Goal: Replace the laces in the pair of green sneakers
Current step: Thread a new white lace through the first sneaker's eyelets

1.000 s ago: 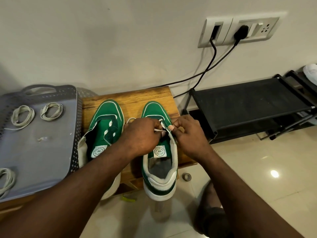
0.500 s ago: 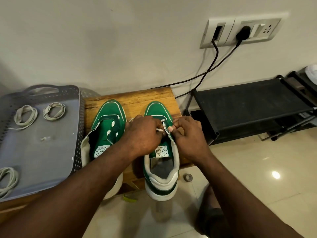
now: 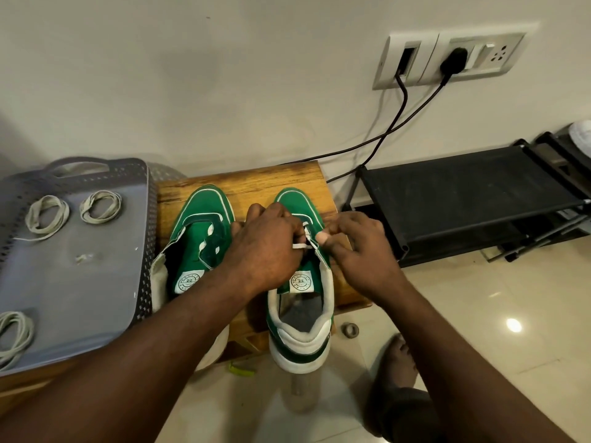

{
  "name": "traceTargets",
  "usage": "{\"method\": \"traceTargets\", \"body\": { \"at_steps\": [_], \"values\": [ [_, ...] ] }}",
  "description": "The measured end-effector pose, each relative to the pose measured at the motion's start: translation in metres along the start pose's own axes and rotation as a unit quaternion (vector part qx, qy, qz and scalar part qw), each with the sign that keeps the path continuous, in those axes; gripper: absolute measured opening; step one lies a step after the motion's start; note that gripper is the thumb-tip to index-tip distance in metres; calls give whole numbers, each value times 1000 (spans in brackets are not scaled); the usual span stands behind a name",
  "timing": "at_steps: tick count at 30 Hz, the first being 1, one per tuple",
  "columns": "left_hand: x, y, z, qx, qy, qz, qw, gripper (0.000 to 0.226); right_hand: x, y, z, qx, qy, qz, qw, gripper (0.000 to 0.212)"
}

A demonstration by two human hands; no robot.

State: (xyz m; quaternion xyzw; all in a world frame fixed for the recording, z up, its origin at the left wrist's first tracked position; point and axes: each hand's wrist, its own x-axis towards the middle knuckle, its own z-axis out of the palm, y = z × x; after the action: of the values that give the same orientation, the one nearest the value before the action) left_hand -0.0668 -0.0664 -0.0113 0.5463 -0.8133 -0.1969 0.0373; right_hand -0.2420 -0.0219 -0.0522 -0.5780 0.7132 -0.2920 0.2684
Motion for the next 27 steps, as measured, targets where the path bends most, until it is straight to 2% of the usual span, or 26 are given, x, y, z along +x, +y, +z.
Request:
{"method": "traceTargets", "body": {
  "at_steps": [5, 7, 9, 11, 12, 15, 17, 19, 22, 27],
  "values": [
    [0, 1, 1, 4, 6, -9, 1000, 10, 0, -10, 11, -2, -26, -3, 1000, 17],
    [1, 1, 1, 2, 5, -10, 1000, 9, 4, -2, 5, -73, -41, 22, 996, 8],
    [1, 1, 1, -7, 7, -9, 1000, 8, 8, 14, -9, -202, -80, 103, 971, 26],
    [1, 0, 1, -22, 11, -8, 1000, 10, 9, 28, -22, -239, -104, 201, 944, 39],
    [1, -1, 2, -29, 12, -7, 999, 12, 8, 32, -25, -240, -110, 222, 939, 41],
    [1, -1, 2, -31, 11, 0, 999, 19, 8, 28, -17, -215, -93, 153, 960, 35],
    [2, -2, 3, -32, 9, 6, 999, 21, 7, 17, -9, -121, -51, 103, 986, 23],
    [4, -4, 1, -58, 19, 7, 998, 20, 7, 8, -4, -36, -17, 58, 998, 13],
    [7, -12, -12, -130, 36, -31, 990, 14, 4, 0, 1, 3, -31, 9, 999, 21],
    [6, -20, -31, -92, -155, -92, 979, 40, 4, 1, 0, -6, -68, -19, 998, 20]
  ]
}}
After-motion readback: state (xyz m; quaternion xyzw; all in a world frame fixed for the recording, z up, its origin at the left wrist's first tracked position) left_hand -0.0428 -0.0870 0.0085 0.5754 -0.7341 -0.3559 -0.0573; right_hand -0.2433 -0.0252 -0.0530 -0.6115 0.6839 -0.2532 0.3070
